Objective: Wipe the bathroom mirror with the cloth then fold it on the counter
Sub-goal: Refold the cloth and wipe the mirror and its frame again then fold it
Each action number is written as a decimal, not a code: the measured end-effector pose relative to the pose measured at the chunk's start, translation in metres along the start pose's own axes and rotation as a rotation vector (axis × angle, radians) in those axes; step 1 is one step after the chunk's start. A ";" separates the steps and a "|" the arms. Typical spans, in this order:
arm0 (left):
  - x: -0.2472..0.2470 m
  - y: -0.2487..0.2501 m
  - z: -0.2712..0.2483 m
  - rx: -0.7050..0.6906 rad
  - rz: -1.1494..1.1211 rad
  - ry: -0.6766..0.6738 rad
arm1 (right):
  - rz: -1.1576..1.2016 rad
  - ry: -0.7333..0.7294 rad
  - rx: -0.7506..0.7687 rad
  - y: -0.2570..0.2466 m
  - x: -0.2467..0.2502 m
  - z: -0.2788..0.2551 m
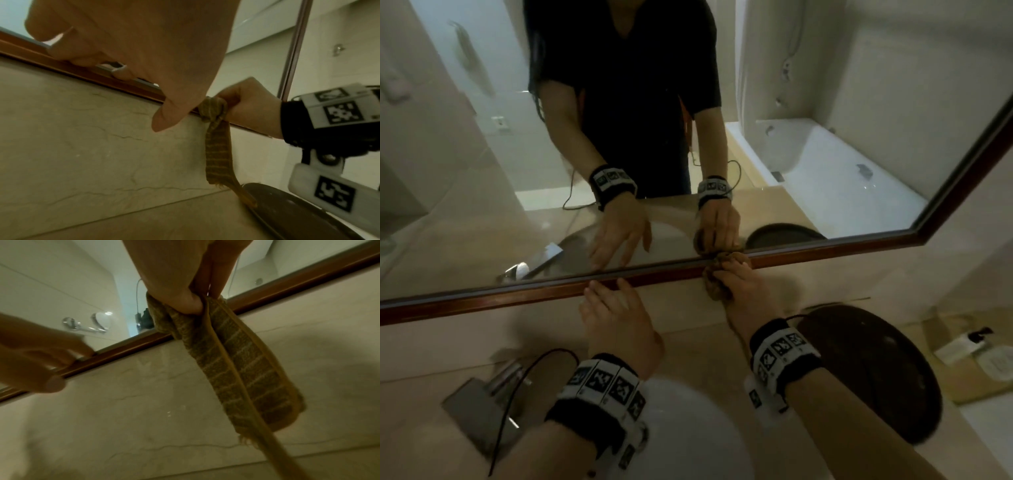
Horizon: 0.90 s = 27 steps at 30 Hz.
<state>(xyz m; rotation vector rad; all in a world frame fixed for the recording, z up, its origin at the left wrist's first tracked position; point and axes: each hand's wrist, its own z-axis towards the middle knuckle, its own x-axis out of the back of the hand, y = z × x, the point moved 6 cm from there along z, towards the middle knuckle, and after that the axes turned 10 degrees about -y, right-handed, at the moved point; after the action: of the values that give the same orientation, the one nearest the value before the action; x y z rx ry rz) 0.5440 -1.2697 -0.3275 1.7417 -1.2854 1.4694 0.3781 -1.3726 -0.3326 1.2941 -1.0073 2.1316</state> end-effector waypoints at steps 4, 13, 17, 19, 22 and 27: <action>0.017 0.084 -0.014 -0.239 -0.026 0.059 | -0.025 -0.073 -0.243 0.098 0.053 -0.027; 0.013 0.153 -0.012 -0.349 0.029 -0.017 | -0.016 0.028 -0.130 0.088 0.047 -0.022; 0.016 0.156 -0.012 -0.381 0.046 -0.025 | 0.024 0.002 0.031 0.049 0.020 -0.012; 0.014 0.155 -0.011 -0.391 0.018 -0.040 | 0.028 -0.001 0.037 0.046 0.014 -0.012; 0.011 0.153 -0.008 -0.408 -0.015 -0.034 | -0.012 0.004 0.117 0.062 0.018 -0.018; 0.015 0.152 -0.009 -0.388 -0.014 -0.029 | -0.066 -0.019 0.061 0.116 0.036 -0.022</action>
<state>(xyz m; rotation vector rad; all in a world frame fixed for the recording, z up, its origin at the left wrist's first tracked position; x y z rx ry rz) 0.4041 -1.3303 -0.3387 1.5146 -1.4563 1.0992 0.2690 -1.4284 -0.3478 1.3598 -0.9008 2.1194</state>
